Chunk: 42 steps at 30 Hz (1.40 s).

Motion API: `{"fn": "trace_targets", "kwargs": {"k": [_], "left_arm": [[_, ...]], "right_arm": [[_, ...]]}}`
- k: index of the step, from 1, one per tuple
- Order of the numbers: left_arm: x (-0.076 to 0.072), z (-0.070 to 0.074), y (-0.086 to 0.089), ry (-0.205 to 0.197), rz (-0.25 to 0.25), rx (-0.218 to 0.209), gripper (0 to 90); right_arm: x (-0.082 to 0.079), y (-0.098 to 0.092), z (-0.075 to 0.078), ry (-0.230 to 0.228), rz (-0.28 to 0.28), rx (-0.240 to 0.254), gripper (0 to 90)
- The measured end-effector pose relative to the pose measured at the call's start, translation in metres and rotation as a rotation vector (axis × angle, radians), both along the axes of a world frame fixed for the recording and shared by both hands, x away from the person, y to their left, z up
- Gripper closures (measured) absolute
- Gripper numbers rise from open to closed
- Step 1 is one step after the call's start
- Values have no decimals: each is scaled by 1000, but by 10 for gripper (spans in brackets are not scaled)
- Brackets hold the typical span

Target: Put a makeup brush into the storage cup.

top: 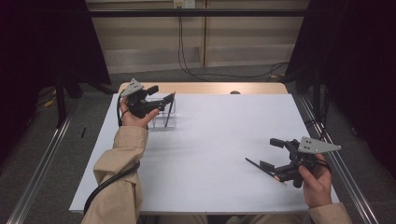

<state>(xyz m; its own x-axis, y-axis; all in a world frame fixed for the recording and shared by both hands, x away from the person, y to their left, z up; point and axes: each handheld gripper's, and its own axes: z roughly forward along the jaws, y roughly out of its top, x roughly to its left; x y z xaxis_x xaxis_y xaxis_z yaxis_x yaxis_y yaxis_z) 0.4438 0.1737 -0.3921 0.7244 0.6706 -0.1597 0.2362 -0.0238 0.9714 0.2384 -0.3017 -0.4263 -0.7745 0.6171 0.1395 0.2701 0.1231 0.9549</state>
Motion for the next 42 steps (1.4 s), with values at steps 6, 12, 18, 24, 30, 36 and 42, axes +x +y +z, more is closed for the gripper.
{"fn": "trace_targets", "kwargs": {"k": [6, 12, 18, 24, 30, 36, 42], "left_arm": [[-5, 1, 1, 11, -9, -22, 98], [-10, 1, 3, 19, -23, -38, 57], [-16, 0, 4, 26, -45, -41, 42], [-25, 0, 9, 26, -41, -72, 39], [-34, -3, 10, 18, -59, -62, 38], [-43, -6, 11, 14, -79, -67, 38], [-52, -6, 13, -3, -89, -70, 38]], "right_arm": [[0, 0, 1, -3, -3, -2, 32], [0, 1, 1, -2, -2, -3, 32], [0, 0, 0, 1, -3, -5, 32], [0, 0, 0, 1, -4, -3, 32], [0, 1, -1, 3, -4, -5, 32], [0, 0, -1, 5, -5, -4, 32], [0, 0, -2, 6, -6, -8, 32]]}}
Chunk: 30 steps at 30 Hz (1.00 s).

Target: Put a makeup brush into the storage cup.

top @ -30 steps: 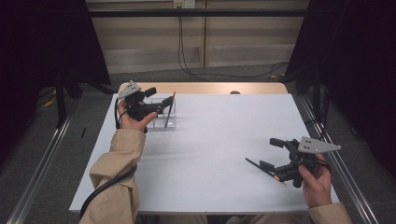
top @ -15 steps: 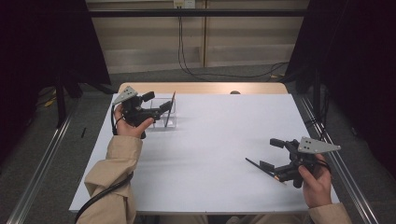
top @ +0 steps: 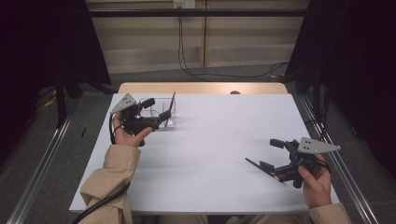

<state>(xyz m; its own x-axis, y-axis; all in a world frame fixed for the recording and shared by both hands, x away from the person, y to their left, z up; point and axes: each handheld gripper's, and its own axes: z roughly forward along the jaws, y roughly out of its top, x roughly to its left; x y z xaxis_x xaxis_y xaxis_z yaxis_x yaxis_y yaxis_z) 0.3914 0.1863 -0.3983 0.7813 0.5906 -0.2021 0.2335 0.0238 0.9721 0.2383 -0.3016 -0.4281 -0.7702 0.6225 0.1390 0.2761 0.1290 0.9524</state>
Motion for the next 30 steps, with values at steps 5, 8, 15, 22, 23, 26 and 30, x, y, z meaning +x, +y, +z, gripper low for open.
{"fn": "trace_targets", "kwargs": {"k": [5, 8, 15, 22, 23, 26, 30], "left_arm": [[-8, -1, 2, -6, -8, 6, 31], [-11, -3, 4, -9, -15, 8, 31], [-19, -6, 9, -12, -19, 10, 31], [-29, -6, 13, -19, -30, 14, 29], [-31, -6, 14, -18, -29, 17, 29], [-35, -8, 14, -12, -32, 11, 29], [-42, -9, 16, -8, -45, 23, 28]], "right_arm": [[0, 0, 0, 1, 0, 3, 32], [0, 1, 0, 4, -1, 4, 32], [0, 0, -1, 4, -1, 1, 32], [0, 0, -1, 3, -2, 0, 32], [0, 0, -1, 4, -1, 0, 32], [0, 1, -1, 5, -1, -1, 32], [1, 1, -1, 8, -1, -6, 33]]}}
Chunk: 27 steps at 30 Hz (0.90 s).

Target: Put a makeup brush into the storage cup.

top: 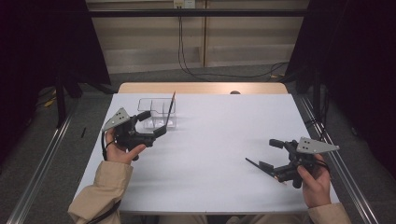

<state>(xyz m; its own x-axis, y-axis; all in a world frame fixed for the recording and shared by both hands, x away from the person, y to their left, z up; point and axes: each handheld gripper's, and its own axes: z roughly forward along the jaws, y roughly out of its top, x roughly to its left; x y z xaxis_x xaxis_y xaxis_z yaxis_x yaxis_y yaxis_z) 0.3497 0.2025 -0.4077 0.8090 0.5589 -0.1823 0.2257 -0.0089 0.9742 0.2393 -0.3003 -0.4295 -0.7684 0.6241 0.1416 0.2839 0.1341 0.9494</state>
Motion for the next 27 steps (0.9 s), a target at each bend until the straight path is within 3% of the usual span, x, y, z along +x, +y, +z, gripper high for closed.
{"fn": "trace_targets", "kwargs": {"k": [2, 12, 27], "left_arm": [[-4, 0, 0, 2, -4, -16, 28], [-20, 1, 4, -8, -20, -1, 22], [-29, 2, 8, -21, -19, -12, 2]], "right_arm": [[0, 0, 0, -1, 0, 0, 32], [3, 3, 0, -2, 4, -7, 33], [13, 11, 0, 7, 5, -24, 33]]}}
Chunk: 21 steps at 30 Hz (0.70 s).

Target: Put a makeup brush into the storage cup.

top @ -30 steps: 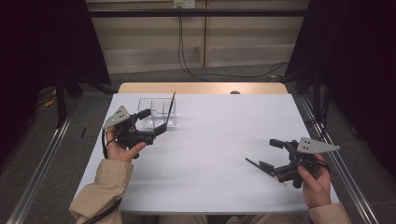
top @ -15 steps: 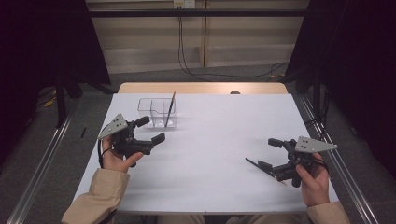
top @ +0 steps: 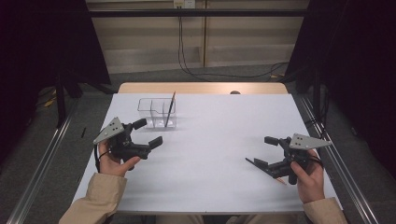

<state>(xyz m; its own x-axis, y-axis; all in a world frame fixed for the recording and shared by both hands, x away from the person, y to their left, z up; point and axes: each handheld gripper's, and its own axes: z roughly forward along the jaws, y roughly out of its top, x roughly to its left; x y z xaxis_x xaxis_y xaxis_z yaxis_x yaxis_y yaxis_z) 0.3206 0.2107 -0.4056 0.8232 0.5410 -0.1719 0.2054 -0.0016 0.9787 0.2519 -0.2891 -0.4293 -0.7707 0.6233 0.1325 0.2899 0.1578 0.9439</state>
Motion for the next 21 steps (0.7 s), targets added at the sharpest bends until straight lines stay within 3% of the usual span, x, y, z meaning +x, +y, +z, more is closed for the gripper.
{"fn": "trace_targets", "kwargs": {"k": [4, 9, 11, 21], "left_arm": [[0, 0, 0, -1, -10, 13, 1], [-1, 2, 1, -3, -3, -1, 2], [0, 2, 3, -9, -2, 17, 4], [-1, 1, 5, -8, 6, 14, 7]], "right_arm": [[1, -1, 1, 5, -18, -8, 34], [2, -3, 3, 17, -50, -23, 41], [2, -3, 3, 30, -60, -35, 42], [2, -8, 1, 90, -87, -97, 41]]}}
